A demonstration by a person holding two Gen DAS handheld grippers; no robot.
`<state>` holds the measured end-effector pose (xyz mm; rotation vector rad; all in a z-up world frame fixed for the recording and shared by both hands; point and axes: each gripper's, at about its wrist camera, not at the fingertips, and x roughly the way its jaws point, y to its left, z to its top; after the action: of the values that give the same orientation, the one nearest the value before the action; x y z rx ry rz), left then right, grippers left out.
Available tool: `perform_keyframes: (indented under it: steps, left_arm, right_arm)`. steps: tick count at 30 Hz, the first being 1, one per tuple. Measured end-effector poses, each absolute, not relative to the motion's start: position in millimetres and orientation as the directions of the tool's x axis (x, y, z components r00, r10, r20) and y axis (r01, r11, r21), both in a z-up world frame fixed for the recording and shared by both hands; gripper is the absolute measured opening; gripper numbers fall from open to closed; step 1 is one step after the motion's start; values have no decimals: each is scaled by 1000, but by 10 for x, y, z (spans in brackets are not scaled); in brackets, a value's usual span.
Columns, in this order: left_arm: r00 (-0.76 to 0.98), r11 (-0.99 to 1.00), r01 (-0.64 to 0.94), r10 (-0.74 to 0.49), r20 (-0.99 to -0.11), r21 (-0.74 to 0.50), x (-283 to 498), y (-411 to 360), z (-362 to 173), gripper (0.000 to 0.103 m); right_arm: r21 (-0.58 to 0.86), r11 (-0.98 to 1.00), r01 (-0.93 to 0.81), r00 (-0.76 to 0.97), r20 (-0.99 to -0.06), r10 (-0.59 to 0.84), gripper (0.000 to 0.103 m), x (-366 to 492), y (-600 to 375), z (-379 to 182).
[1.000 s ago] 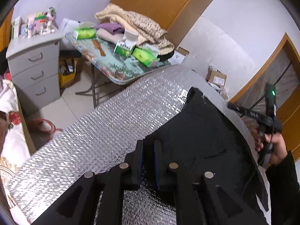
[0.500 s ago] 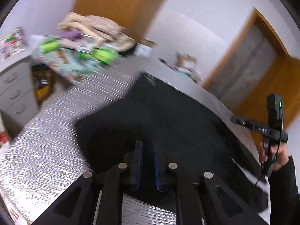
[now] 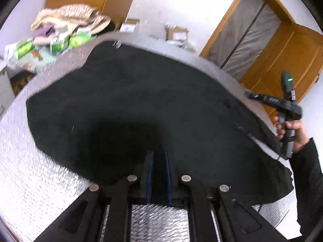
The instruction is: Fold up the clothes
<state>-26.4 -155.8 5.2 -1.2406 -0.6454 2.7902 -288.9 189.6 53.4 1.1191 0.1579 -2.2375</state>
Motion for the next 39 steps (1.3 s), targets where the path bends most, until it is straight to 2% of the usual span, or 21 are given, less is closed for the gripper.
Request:
perform_keyframes:
  steps: [3, 9, 17, 19, 20, 31, 34, 36, 39]
  left_arm:
    - [-692, -918, 98, 215, -689, -385, -396, -1428, 115, 11]
    - [-652, -921, 36, 272, -708, -387, -627, -1127, -26, 11]
    - [-631, -927, 14, 282, -723, -374, -707, -997, -173, 11]
    - [-640, -930, 7, 278, -716, -368, -679, -988, -183, 11]
    - [-644, -931, 5, 276, -713, -365, -668, -987, -187, 11]
    - [-641, -918, 11, 297, -708, -396, -607, -1049, -189, 11]
    - [-668, -916, 45, 269, -694, -398, -521, -1155, -117, 11]
    - [-697, -912, 82, 235, -677, -402, -421, -1292, -57, 11]
    - [-724, -906, 155, 166, -670, -393, -302, -1508, -6, 11]
  right_arm:
    - [140, -798, 586, -446, -767, -462, 25, -3055, 1931, 475]
    - [105, -774, 625, -409, -800, -439, 26, -3379, 1941, 270]
    - [75, -716, 694, -353, -831, -430, 26, -3567, 1945, 61]
    - [35, -705, 708, -364, -838, -407, 15, -3577, 1892, 71]
    - [14, -705, 709, -376, -838, -395, 3, -3603, 1872, 73]
    - [9, -811, 584, -459, -821, -340, 7, -3952, 1791, 187]
    - [36, -814, 580, -478, -793, -376, 14, -3709, 1879, 381]
    - [78, -791, 606, -482, -756, -443, 22, -3422, 1975, 584]
    - [90, -751, 655, -489, -707, -511, 25, -2881, 2073, 853]
